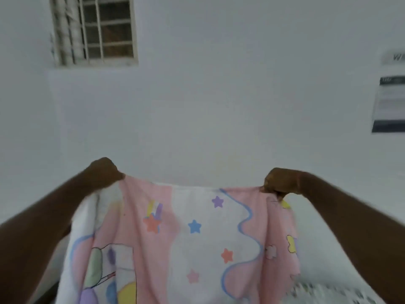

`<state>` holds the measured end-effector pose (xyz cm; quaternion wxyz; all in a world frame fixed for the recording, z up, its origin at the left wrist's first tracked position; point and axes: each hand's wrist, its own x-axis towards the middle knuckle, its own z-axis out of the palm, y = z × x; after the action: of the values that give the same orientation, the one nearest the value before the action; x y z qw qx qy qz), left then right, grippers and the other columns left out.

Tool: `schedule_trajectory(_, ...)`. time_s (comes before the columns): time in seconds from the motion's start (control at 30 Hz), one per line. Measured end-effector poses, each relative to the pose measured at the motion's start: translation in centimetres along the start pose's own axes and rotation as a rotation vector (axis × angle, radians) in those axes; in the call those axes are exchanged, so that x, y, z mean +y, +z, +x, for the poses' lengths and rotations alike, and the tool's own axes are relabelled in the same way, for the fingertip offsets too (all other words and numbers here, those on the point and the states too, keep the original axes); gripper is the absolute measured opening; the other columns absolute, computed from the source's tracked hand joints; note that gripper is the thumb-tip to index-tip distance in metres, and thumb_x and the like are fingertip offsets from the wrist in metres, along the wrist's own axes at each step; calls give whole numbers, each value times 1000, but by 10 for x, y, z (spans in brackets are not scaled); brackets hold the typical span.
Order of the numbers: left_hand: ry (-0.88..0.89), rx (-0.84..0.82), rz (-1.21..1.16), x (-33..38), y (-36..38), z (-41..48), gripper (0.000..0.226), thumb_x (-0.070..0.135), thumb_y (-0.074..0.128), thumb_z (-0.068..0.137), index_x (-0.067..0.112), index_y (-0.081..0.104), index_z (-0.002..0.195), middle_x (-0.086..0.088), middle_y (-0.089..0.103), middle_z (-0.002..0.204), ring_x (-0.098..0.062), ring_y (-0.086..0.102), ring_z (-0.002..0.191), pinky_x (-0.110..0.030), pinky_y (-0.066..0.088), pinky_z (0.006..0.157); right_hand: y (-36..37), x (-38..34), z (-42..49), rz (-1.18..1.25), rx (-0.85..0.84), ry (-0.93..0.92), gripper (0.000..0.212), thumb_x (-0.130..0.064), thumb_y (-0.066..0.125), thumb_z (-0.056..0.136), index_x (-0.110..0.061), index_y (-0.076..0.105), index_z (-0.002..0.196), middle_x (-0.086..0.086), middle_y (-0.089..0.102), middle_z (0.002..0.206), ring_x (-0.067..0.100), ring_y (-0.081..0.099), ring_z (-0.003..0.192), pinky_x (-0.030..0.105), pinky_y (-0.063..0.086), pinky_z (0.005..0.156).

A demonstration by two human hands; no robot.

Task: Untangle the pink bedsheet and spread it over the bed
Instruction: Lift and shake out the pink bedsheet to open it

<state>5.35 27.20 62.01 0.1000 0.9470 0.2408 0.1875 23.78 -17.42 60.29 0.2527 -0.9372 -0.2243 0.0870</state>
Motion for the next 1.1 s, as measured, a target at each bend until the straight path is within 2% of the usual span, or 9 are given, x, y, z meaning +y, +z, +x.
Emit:
schedule_trajectory(0.1, -10, 59, 28, -5, 82, -23, 47, 48, 47, 81, 7, 68, 90, -12, 65, 108, -30, 57, 108, -35, 46, 91, 63, 4, -7, 54, -144, -1, 32, -14, 62, 90, -7, 48, 62, 7, 46, 60, 19, 49, 49, 25, 50, 48)
schedule_trajectory(0.17, 20, 34, -95, 11, 126, -61, 35, 38, 58, 81, 7, 68, 93, -11, 66, 107, -31, 59, 104, -34, 46, 88, 97, 3, -18, 62, -224, -23, 29, -15, 61, 91, -4, 51, 66, 11, 49, 62, 20, 49, 48, 24, 47, 45)
schedule_trajectory(0.3, 307, -211, -332, 69, 180, -135, 43, 25, 71, 83, 17, 62, 124, -6, 68, 112, -17, 61, 83, -20, 44, 83, 152, -11, -42, 90, -293, -76, 21, -16, 61, 90, 1, 58, 77, 10, 53, 62, 19, 54, 45, 22, 48, 45)
schedule_trajectory(0.43, 528, -437, -458, 112, 202, -165, 58, 22, 72, 84, 25, 48, 137, 12, 66, 84, 0, 48, 65, 1, 36, 70, 185, -27, -56, 68, -336, -146, 24, -17, 62, 88, 0, 62, 72, 13, 62, 67, 15, 60, 46, 20, 49, 48)
schedule_trajectory(0.57, 573, -510, -523, 119, 215, -163, 37, 20, 72, 83, 22, 64, 119, 20, 64, 78, 12, 58, 71, -7, 40, 72, 198, -28, -62, -23, -306, -172, 26, -22, 60, 87, 2, 69, 80, 21, 70, 76, 17, 60, 49, 24, 46, 55)
schedule_trajectory(0.7, 605, -601, -531, 118, 228, -163, 6, 23, 72, 83, 28, 70, 84, 12, 70, 81, 1, 60, 75, -22, 46, 81, 204, -17, -68, -57, -282, -177, 17, -18, 61, 86, -10, 68, 72, 8, 65, 60, 13, 59, 41, 23, 47, 54)
schedule_trajectory(0.8, 567, -633, -510, 123, 235, -164, 8, 29, 73, 82, 26, 67, 78, 13, 66, 73, -1, 56, 68, -28, 46, 78, 204, -12, -71, -82, -262, -188, 16, -19, 62, 85, -12, 67, 72, 13, 69, 66, 11, 57, 39, 23, 49, 57)
schedule_trajectory(0.93, 634, -610, -395, 125, 237, -160, 27, 37, 71, 82, 11, 64, 78, -12, 62, 72, -15, 46, 61, -29, 37, 63, 203, -9, -74, -123, -243, -210, 14, -19, 64, 85, -7, 69, 78, 9, 65, 67, 1, 52, 35, 24, 45, 55)
schedule_trajectory(1.1, 794, -499, -171, 117, 228, -160, 30, 48, 55, 88, 19, 62, 83, 9, 49, 54, -4, 45, 52, -24, 33, 53, 218, 6, -76, -278, -250, -279, 20, -29, 70, 82, -11, 61, 80, -5, 49, 68, 15, 48, 64, 21, 29, 51)
